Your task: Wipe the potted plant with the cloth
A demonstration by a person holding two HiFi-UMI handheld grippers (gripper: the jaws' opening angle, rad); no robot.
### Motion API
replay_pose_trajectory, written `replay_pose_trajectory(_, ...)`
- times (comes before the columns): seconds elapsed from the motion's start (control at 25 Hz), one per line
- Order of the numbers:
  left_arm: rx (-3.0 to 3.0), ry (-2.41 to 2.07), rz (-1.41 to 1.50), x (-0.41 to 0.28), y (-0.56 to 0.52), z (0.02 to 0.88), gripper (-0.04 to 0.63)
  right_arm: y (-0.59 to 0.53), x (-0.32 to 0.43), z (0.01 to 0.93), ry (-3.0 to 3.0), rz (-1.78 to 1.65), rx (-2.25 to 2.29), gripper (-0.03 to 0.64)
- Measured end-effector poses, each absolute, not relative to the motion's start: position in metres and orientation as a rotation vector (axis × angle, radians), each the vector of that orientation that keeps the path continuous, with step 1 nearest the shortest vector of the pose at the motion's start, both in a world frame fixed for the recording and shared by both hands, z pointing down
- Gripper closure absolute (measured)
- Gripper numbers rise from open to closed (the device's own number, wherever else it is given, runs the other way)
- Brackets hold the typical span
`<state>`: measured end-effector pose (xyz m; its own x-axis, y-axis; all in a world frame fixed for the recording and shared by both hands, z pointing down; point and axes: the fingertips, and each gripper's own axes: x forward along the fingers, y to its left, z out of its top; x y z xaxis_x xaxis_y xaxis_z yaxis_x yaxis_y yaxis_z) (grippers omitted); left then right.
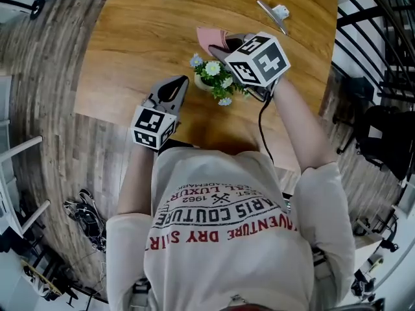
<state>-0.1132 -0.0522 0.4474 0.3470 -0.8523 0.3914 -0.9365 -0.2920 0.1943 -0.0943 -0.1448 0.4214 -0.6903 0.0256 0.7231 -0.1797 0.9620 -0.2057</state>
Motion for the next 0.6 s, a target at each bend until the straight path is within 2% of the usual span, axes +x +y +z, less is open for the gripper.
replay_pose_trajectory(0.28, 2.324, -1.576, 0.281, -0.172, -0.042, 0.415, 0.580, -0.121, -0.141, 0.386, -2.373, 0.297, 0.320, 0.580)
replay_pose_trajectory(0.6, 2.470, -1.441, 0.417, -0.246, -0.044, 0.413, 0.580, -0.088, -0.181, 0.414, -2.293, 0.421, 0.511, 0.580)
